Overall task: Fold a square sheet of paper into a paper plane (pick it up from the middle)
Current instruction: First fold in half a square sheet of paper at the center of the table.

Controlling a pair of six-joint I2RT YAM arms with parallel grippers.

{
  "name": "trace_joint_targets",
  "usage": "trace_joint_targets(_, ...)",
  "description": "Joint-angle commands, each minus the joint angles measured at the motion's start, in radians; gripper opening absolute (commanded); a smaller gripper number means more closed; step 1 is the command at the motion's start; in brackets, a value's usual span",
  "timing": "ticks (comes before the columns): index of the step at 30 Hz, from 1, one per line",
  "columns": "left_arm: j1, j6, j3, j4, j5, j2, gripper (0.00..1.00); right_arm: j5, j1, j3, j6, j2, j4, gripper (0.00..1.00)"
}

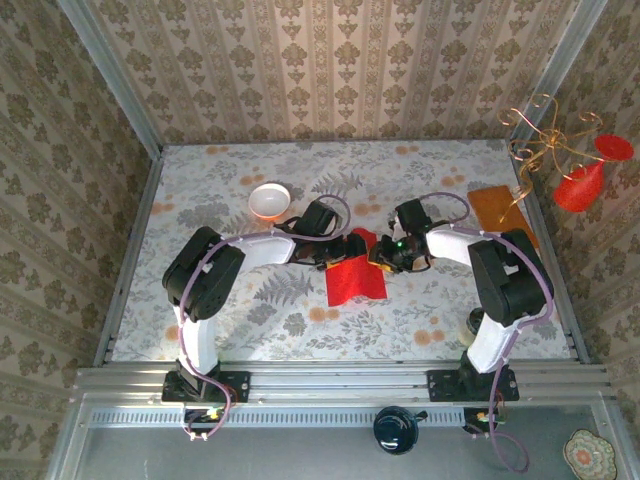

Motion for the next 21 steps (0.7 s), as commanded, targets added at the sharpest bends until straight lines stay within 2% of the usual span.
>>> trace_joint_targets(1, 0.009, 0.013, -0.014, -0.085, -0.055, 0.014, 0.85, -0.024, 0.026, -0.002, 0.022, 0.036, -0.021, 0.35)
trace_joint_targets(7, 0.011, 0.019, -0.017, -0.095, -0.074, 0.013, 0.75, -0.039, 0.043, -0.032, 0.04, 0.03, 0.024, 0.35)
trace_joint_targets(13, 0.017, 0.059, -0.016, -0.095, -0.087, 0.004, 0.51, 0.012, 0.035, -0.104, 0.04, -0.095, 0.093, 0.37)
trace_joint_targets(17, 0.031, 0.096, -0.037, -0.052, -0.071, -0.046, 0.39, 0.049, 0.004, -0.167, 0.051, -0.236, 0.149, 0.45)
trace_joint_targets(21, 0.054, 0.158, -0.063, -0.022, -0.059, -0.136, 0.32, 0.041, -0.047, -0.223, 0.06, -0.368, 0.207, 0.55)
